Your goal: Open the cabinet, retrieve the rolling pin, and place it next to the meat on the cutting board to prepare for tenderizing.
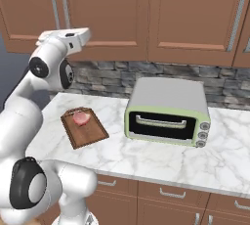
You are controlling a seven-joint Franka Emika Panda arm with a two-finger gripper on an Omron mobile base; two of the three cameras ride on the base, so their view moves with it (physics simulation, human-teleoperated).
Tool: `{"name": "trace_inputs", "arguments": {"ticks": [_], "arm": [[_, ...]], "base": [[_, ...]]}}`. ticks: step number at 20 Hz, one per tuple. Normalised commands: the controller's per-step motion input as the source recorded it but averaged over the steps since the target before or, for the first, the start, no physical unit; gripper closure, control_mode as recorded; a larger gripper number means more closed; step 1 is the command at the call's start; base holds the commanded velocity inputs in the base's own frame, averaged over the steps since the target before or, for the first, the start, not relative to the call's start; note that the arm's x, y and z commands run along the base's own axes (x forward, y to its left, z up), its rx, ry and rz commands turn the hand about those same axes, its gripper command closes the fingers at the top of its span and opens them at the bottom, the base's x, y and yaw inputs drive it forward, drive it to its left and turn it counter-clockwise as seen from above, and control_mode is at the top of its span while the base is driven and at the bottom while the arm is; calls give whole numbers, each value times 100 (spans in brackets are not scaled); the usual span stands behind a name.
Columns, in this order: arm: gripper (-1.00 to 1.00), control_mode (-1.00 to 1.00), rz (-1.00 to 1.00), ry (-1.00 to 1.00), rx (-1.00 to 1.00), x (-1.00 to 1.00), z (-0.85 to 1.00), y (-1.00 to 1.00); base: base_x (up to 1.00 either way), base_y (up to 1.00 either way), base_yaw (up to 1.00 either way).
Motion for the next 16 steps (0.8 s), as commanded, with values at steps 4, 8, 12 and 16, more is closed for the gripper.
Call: {"name": "trace_inputs", "arguments": {"ticks": [4, 8, 12, 16], "arm": [[100, -100, 0, 0, 0, -70, -1, -59], [100, -100, 0, 8, 0, -57, -1, -64], [100, -100, 1, 16, 0, -50, -18, -77], [100, -100, 5, 16, 0, -45, -24, -77]], "base": [[0, 0, 0], [0, 0, 0], [0, 0, 0], [0, 0, 0]]}}
